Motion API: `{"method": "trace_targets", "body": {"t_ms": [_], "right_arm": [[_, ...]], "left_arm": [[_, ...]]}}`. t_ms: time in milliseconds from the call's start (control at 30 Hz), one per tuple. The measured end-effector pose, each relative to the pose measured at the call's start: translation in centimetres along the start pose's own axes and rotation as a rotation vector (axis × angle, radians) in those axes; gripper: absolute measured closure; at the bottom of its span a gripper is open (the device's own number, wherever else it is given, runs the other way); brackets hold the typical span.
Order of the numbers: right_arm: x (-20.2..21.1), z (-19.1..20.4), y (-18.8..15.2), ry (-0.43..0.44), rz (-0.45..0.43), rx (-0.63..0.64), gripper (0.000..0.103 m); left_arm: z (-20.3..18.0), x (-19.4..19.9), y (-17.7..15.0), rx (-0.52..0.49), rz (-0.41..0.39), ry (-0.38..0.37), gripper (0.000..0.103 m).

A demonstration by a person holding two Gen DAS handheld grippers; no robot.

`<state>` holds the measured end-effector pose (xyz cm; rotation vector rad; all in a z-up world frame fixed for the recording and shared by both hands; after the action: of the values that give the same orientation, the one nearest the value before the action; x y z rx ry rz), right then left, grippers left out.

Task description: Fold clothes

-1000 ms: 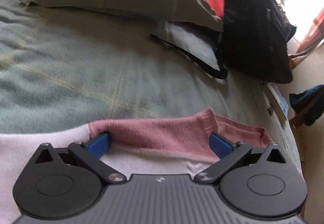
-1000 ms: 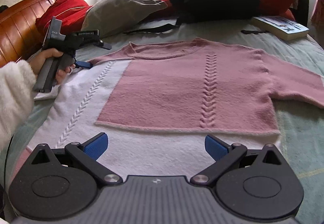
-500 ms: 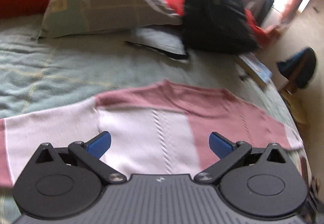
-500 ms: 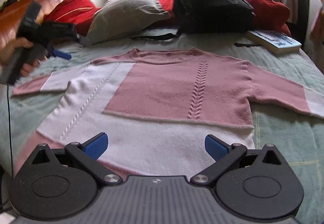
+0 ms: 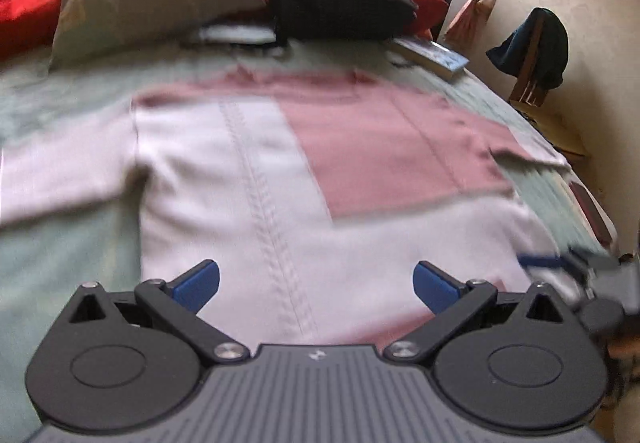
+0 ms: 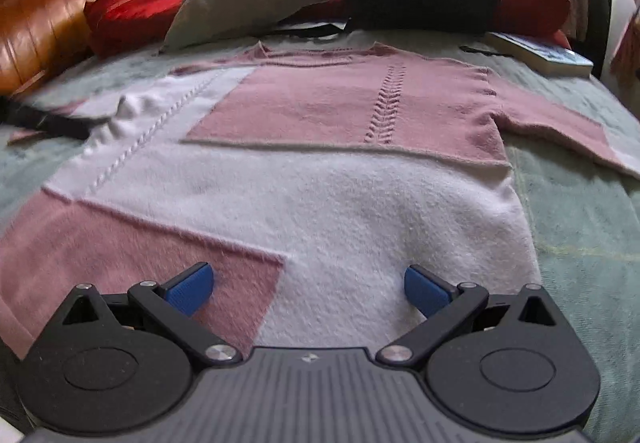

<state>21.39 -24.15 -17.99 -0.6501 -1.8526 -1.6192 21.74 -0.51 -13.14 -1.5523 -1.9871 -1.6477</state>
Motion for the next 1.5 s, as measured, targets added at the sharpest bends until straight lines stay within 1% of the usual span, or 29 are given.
{"method": "trace_targets", "body": {"t_ms": [67,133,233,300,367,467,500,567,667,767,833,933,1000,1067,1100,1133,1167,1267,1367,1433,1500], "right_arm": [[0.0,0.1,-0.3,-0.009,-0.013,0.020,0.000],[0.2,0.2,-0.6,-0.017,-0.039,0.023,0.000],[0.6,0.2,-1.4,-0.031,-0.102,0.041,0.000],[1.1,0.2,-2.1,-0.050,-0.154,0.065,0.000],[1.7,0.1,-2.3,-0.063,-0.152,0.051,0.000],[3.0,0.2,-1.7,-0.071,-0.134,0.019,0.000],[3.7,0.5,-1.3,-0.065,-0.148,0.015,0.000],[5.0,1.8,-0.1,-0.016,-0.192,0.026,0.000],[5.4,5.5,1.3,0.095,-0.197,0.065,0.000],[4.6,10.4,2.6,0.183,-0.196,0.141,0.000],[3.7,13.2,4.0,0.209,-0.216,0.196,0.000],[1.7,16.6,5.5,0.223,-0.214,0.228,0.000],[0.0,18.3,5.4,0.197,-0.176,0.257,0.000],[-0.7,19.2,4.2,0.186,-0.145,0.287,0.000],[-0.5,19.3,3.7,0.184,-0.151,0.295,0.000],[0.1,19.1,3.0,0.186,-0.166,0.301,0.000],[0.8,19.0,2.3,0.196,-0.161,0.316,0.000],[2.7,18.7,0.5,0.235,-0.123,0.371,0.000],[3.9,18.7,0.7,0.277,-0.117,0.384,0.000],[4.5,19.3,1.7,0.303,-0.144,0.368,0.000],[4.6,20.7,2.4,0.320,-0.173,0.366,0.000]], "left_arm": [[-0.5,0.3,-3.0,0.018,-0.002,0.004,0.001],[-0.6,0.7,-5.5,0.042,0.002,0.033,0.001],[-1.7,2.3,-8.3,0.004,-0.022,0.108,0.001],[-2.2,3.4,-9.1,0.001,-0.023,0.138,0.001],[-2.5,4.7,-8.9,0.024,-0.031,0.145,0.001],[-1.7,6.7,-7.4,0.080,-0.074,0.169,0.001],[-1.3,7.4,-6.9,0.094,-0.085,0.176,0.001],[-0.6,8.7,-5.9,0.121,-0.107,0.189,0.001],[0.3,10.5,-4.5,0.141,-0.147,0.199,0.001],[0.2,11.6,-3.3,0.141,-0.167,0.178,0.001],[-0.2,12.1,-2.5,0.126,-0.181,0.158,0.001],[-0.7,12.5,-1.9,0.113,-0.205,0.148,0.001],[-0.9,12.5,-2.0,0.107,-0.207,0.142,0.001],[-0.6,12.4,-2.5,0.115,-0.203,0.135,0.001],[-0.3,12.4,-2.8,0.122,-0.201,0.131,0.001],[-0.1,12.3,-3.1,0.129,-0.198,0.126,0.001],[0.3,12.3,-3.4,0.141,-0.199,0.123,0.001],[1.7,12.2,-3.9,0.191,-0.199,0.137,0.001],[2.1,12.4,-4.0,0.191,-0.199,0.155,0.001],[1.9,12.6,-4.0,0.184,-0.202,0.155,0.001],[1.7,12.8,-4.0,0.177,-0.206,0.155,0.001]]}}
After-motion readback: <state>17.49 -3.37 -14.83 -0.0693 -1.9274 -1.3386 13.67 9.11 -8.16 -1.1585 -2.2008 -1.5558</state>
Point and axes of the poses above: each gripper's, at about its wrist camera, not at the fingertips, and x roughly against the way its jaws point, z to its left, y to its top, the point moved 9 cm from there along -x, roughly the way its jaws point, and after that the axes turned 13 degrees about -y, right-handed, at the moved point
